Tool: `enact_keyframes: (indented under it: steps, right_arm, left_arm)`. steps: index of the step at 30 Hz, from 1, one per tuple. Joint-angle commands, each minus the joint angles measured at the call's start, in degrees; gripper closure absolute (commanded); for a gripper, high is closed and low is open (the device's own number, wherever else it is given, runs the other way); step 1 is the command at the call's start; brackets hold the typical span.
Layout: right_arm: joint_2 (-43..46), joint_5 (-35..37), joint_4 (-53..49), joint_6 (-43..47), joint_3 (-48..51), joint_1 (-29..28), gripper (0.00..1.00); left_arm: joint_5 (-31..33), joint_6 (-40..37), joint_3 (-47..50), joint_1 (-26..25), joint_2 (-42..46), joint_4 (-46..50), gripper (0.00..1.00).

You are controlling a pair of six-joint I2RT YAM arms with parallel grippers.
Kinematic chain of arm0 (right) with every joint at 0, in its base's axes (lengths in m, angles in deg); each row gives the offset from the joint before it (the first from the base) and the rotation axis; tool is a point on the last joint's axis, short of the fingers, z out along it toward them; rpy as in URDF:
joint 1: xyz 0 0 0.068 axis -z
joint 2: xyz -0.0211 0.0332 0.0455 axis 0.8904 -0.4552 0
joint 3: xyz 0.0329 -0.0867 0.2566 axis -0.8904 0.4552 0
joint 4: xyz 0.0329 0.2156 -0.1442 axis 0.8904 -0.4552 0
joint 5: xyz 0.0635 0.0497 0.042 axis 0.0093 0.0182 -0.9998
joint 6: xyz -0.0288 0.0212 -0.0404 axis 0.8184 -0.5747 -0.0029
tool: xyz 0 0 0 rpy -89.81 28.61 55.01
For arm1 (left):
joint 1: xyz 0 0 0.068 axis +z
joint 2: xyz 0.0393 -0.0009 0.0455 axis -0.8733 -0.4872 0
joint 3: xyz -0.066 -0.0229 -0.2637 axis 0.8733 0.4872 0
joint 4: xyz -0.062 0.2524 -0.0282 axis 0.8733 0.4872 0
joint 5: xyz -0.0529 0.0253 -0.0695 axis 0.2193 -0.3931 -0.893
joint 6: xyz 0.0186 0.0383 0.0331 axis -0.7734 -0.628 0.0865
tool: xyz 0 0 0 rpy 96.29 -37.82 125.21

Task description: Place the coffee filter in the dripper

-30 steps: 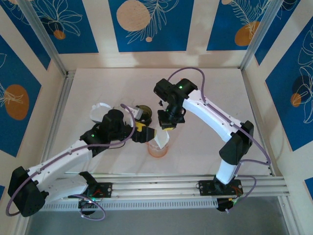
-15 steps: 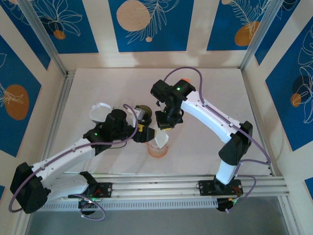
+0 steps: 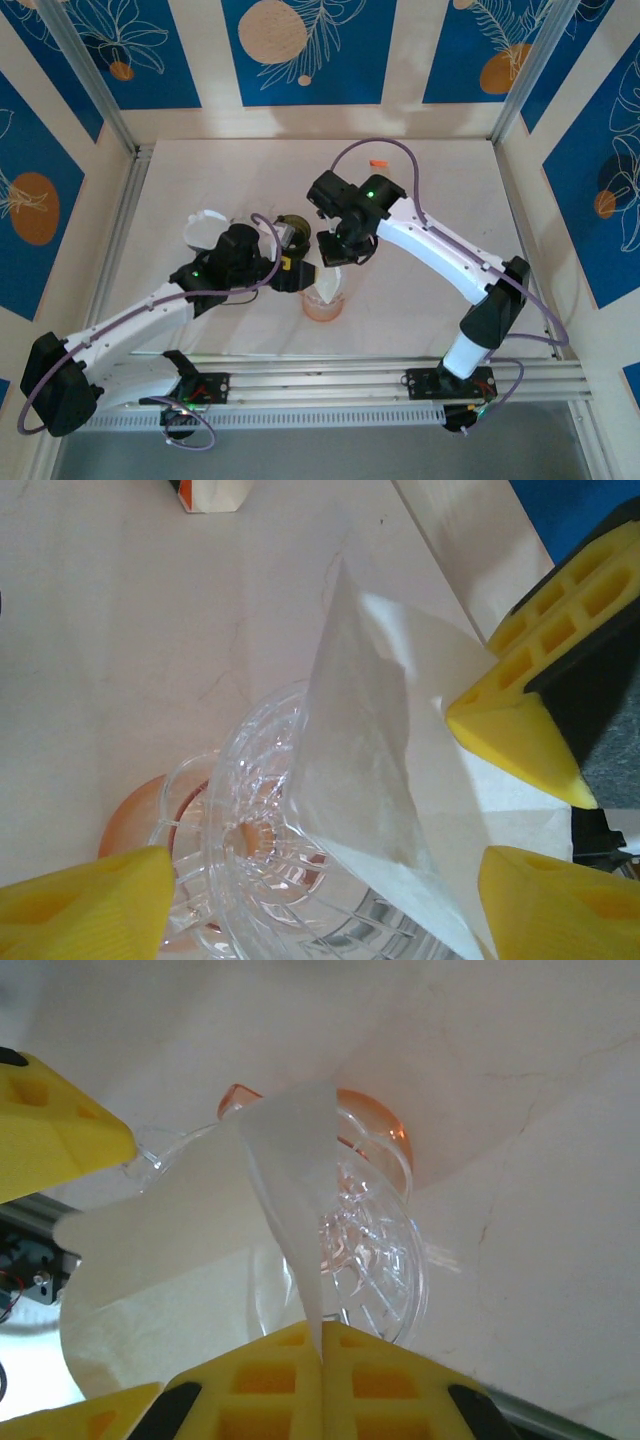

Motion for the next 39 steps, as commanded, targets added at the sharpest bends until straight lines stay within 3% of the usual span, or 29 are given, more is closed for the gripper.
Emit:
enact_keyframes:
  steps: [1, 7, 14, 17, 22, 30, 33, 39]
  right_arm:
    - [0.8, 4.6, -0.7, 1.8, 0.1, -1.1, 1.00]
    - [-2.6, 9.5, -3.0, 3.9, -1.1, -3.3, 1.00]
    - [-4.5, 9.9, -1.6, 4.5, -0.8, -5.3, 1.00]
    - [-5.0, 10.2, -1.3, 4.5, -0.8, -5.7, 1.00]
    - [-4.9, 11.1, -0.4, 4.6, 0.2, -5.8, 1.00]
    - [-4.7, 11.4, 0.8, 4.4, 1.2, -5.9, 0.98]
    - [-3.6, 12.1, 1.7, 4.4, 1.3, -5.9, 0.93]
    - [0.3, 13.9, 4.4, 4.4, 2.8, -6.0, 0.61]
  left_arm:
    - [0.9, 0.7, -0.8, 0.9, 1.9, 0.8, 0.15]
    - [0.7, 1.4, -0.4, 1.2, 1.8, -0.1, 0.11]
    - [1.1, 1.9, 0.6, 1.3, 1.0, 0.0, 0.11]
    - [1.7, 2.0, 0.5, 1.5, 0.9, 1.1, 0.17]
    - [3.4, 1.4, -0.3, 1.7, 0.3, 4.7, 0.39]
    - [5.4, -0.7, -1.8, 1.8, 0.7, 10.2, 0.41]
    - [4.7, -0.8, -1.9, 1.8, 0.2, 10.8, 0.41]
    - [4.7, -0.4, -2.1, 1.7, 0.3, 10.4, 0.41]
